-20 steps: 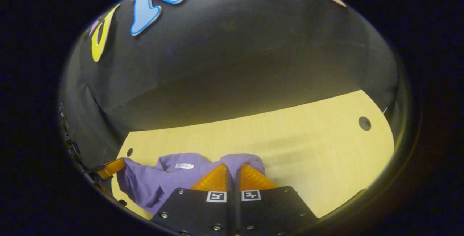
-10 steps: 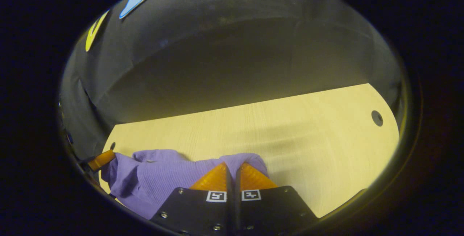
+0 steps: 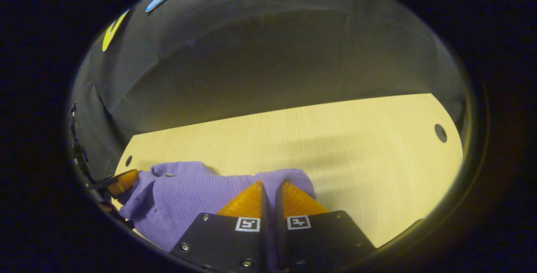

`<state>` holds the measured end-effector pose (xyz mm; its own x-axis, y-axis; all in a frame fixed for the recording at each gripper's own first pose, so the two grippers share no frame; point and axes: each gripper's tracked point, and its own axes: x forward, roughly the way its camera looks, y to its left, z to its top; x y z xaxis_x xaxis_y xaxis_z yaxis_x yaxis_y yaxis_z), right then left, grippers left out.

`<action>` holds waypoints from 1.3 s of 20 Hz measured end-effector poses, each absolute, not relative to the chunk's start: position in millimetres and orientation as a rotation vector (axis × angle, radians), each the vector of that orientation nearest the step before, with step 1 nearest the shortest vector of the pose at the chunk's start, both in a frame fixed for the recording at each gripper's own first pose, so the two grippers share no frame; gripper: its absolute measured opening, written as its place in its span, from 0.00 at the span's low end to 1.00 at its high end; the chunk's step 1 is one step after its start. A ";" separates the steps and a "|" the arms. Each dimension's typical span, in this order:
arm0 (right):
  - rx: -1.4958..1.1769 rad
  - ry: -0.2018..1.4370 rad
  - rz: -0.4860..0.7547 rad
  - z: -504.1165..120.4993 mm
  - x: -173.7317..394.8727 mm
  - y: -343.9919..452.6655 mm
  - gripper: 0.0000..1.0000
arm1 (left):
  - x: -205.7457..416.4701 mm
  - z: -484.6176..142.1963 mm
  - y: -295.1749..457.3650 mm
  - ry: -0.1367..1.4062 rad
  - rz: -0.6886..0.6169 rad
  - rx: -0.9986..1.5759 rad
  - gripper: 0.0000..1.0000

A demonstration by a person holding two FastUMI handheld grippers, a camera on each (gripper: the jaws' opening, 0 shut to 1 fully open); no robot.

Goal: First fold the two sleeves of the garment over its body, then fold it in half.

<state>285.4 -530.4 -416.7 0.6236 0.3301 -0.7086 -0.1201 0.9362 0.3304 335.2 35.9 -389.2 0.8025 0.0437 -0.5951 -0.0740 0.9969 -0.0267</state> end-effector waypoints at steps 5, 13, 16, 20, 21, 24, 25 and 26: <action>0.251 0.866 0.263 -409.6 288.6 -546.6 0.43 | 328.6 -388.7 39.9 0.653 0.085 -0.034 0.60; 0.228 0.839 0.264 -403.7 292.9 -550.7 0.66 | 291.4 -356.8 16.8 0.677 0.005 -0.040 0.81; 0.227 0.819 0.279 -400.7 294.2 -550.4 0.63 | 269.9 -329.7 -0.4 0.658 -0.026 -0.047 0.81; 0.216 0.746 0.301 -391.9 300.6 -552.7 0.66 | 234.4 -267.9 -16.1 0.585 -0.047 -0.084 0.81; 0.211 0.722 0.307 -388.5 302.3 -553.1 0.66 | 224.0 -251.9 -17.4 0.562 -0.052 -0.086 0.81; 0.193 0.603 0.316 -376.1 308.1 -552.9 0.63 | 189.0 -189.6 -20.4 0.466 -0.059 -0.090 0.81; 0.191 0.567 0.317 -370.0 309.7 -554.2 0.63 | 177.3 -173.3 -20.3 0.435 -0.061 -0.091 0.81; 0.191 0.531 0.317 -366.8 310.3 -554.5 0.66 | 164.6 -155.9 -22.2 0.409 -0.067 -0.091 0.80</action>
<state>310.3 -554.5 -366.8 0.8154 0.3441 -0.4655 -0.2464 0.9340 0.2589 164.6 -22.2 -155.9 0.9152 -0.0832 -0.3943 0.0467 0.9938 -0.1013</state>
